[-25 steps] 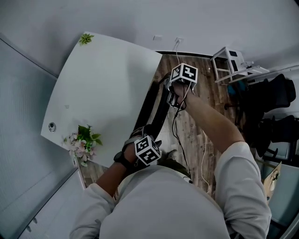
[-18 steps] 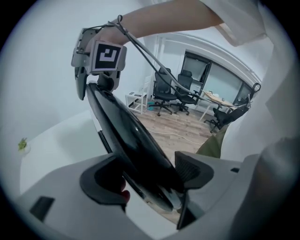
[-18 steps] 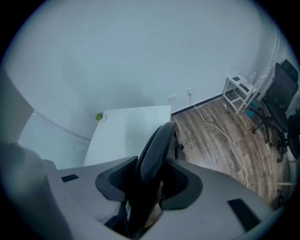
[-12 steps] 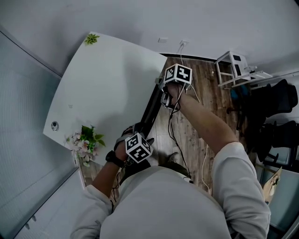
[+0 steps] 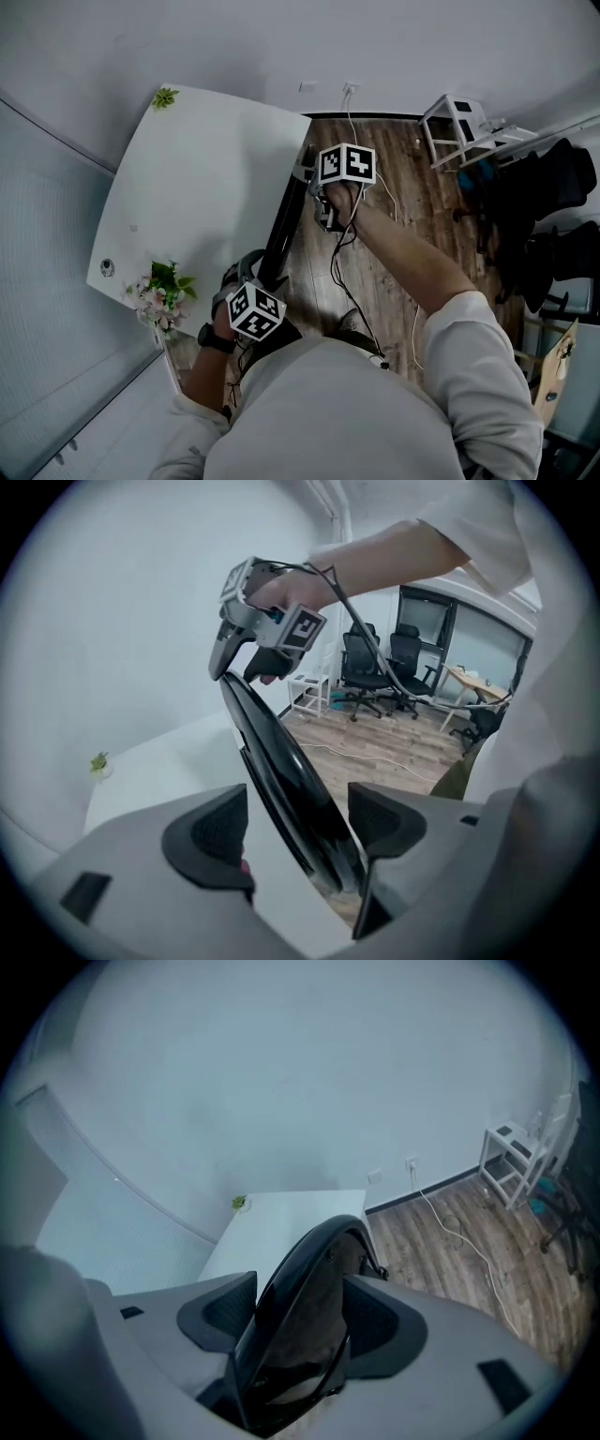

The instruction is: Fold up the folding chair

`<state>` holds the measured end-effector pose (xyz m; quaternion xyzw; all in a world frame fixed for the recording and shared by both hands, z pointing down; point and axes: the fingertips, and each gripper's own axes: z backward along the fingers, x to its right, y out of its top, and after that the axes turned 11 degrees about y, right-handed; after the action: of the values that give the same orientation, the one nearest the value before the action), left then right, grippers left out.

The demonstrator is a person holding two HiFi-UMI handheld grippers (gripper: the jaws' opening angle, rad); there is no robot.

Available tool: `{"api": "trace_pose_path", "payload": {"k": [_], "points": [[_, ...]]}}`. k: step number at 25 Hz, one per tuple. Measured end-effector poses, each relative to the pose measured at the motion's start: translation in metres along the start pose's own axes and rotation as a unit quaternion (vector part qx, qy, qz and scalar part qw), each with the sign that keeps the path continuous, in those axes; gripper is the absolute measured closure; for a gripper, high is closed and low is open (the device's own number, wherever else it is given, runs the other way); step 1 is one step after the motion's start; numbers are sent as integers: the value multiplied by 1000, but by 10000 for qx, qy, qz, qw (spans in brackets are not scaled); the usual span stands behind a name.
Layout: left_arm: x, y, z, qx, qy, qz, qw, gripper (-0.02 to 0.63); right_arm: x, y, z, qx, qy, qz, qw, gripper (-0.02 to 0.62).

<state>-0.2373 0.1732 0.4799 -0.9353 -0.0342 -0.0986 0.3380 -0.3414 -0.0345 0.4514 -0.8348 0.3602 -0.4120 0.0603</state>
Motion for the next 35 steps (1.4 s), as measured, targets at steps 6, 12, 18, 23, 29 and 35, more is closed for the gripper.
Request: {"api": "trace_pose_path", "payload": {"k": [6,12,18,23,29,35], "points": [[-16,39,24,465,843,304,9949,268,-3,15,89,1046,52,1436,9841,330],[-14,109,50,1347,1027,1100,9794,276,-1,-3,220,2180,-8,2662,9389,371],[20,188,69,2151,709,1603,9607,340,29,-47,349,3099,-608,3107,8965,413],[62,235,79,2576,721,1342,9542,427,54,-84,420,3454,-997,3224,8757,442],[98,265,90,2856,874,1280,9457,565,72,-122,485,3841,-1430,3216,8536,514],[129,281,93,2986,809,1132,9442,597,86,-149,524,4060,-1654,3119,8429,580]]}}
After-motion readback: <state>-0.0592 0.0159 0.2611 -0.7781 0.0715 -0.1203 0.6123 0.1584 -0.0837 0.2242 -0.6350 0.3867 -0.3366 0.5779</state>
